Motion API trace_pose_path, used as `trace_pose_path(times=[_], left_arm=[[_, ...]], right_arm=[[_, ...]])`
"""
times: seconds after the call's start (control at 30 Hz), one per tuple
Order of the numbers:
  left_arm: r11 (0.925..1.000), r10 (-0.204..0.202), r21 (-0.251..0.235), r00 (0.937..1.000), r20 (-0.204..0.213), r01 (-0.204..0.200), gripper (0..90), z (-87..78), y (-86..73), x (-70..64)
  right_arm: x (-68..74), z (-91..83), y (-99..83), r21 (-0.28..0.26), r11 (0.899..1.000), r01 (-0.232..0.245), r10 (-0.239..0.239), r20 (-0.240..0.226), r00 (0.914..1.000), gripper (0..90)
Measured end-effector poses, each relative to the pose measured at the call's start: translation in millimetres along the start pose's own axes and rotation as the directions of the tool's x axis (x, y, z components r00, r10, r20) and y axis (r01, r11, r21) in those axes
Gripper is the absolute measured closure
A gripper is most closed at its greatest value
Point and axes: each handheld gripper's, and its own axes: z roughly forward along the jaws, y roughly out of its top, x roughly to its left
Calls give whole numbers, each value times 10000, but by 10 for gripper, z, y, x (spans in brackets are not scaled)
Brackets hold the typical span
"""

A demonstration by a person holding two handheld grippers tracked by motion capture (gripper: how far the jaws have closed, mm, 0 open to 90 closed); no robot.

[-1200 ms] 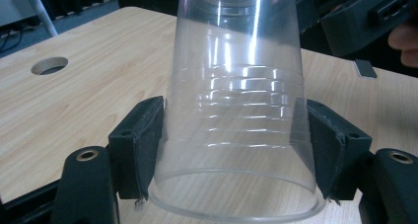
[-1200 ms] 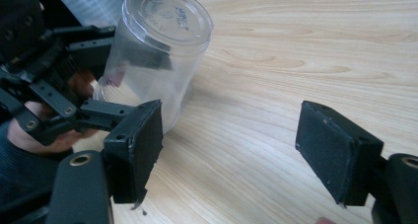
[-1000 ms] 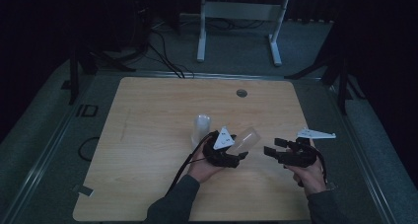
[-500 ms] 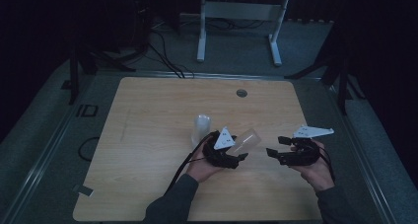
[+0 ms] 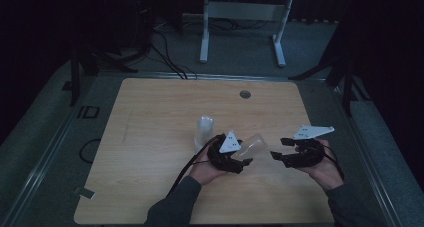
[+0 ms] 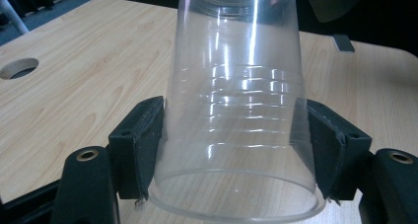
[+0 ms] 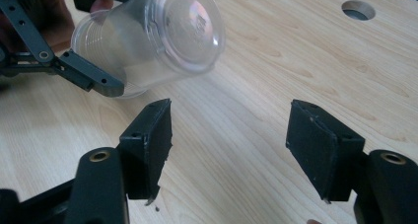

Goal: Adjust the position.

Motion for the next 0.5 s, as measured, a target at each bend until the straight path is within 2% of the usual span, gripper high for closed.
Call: trace_pose_path(times=[0.33,0.5], left_arm=[[9984,422,352,9983,404,-437,301,19,35,-29],[9974,498,499,9974,521,-524,302,25,35,-36]], right_arm=[[46,-16,65,525,9960,728,-725,-71,9973,390],[65,-5,87,844,9908,1054,-1054,-38,9944,400]])
